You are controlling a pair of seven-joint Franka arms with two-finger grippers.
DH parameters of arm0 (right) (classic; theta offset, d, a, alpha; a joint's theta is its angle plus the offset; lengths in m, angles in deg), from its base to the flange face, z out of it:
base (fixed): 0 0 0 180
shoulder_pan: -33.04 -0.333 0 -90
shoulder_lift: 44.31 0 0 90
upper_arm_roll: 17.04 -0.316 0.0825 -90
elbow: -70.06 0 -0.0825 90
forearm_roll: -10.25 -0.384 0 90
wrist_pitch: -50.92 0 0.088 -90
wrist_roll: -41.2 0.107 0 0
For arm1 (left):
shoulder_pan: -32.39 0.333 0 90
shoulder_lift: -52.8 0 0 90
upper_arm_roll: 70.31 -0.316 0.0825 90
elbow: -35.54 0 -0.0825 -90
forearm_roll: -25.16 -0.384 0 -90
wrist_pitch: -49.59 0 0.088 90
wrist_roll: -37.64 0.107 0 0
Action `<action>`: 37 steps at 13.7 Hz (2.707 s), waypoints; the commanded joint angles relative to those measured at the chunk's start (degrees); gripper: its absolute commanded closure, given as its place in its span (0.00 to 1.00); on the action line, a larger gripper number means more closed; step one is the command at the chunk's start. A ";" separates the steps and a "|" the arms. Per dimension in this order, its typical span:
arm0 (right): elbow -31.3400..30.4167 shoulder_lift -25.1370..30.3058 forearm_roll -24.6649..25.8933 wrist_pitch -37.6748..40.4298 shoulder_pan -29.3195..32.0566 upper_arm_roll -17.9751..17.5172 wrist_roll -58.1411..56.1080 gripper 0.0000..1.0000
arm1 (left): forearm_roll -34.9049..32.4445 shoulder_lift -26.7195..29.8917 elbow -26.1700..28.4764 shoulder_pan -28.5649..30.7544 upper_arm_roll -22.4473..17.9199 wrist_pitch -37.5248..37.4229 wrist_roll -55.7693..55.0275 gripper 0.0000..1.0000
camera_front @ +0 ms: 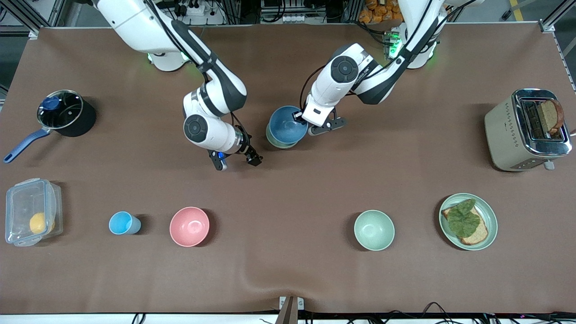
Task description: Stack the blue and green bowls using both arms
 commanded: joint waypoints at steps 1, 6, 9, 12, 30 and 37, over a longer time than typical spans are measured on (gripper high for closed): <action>-1.12 -1.81 -3.69 -3.46 1.32 -0.78 -0.21 0.00 | 0.41 -2.11 -1.78 -0.96 -0.24 0.60 -0.79 1.00; -1.38 -2.17 -9.32 -3.73 2.12 -0.95 -0.30 0.00 | -2.93 -4.15 -3.20 -3.34 -0.77 0.34 -2.01 0.00; -1.56 -2.17 -12.13 -3.73 1.85 -0.95 -1.08 0.00 | -3.02 -3.44 -4.51 -2.29 -0.85 -0.53 -2.37 0.00; -1.82 -2.17 -12.92 -4.42 1.41 -1.04 -1.27 0.00 | -3.71 -1.77 -10.03 1.30 -0.94 -9.56 -2.02 0.00; 15.29 7.41 16.93 43.88 21.01 -0.95 -10.31 0.00 | -10.84 8.60 -38.79 30.23 -0.68 -53.00 36.10 0.00; 25.16 14.25 22.82 56.22 28.04 -1.13 -26.74 0.00 | -7.26 16.23 -38.89 19.58 -21.08 -61.79 47.98 0.00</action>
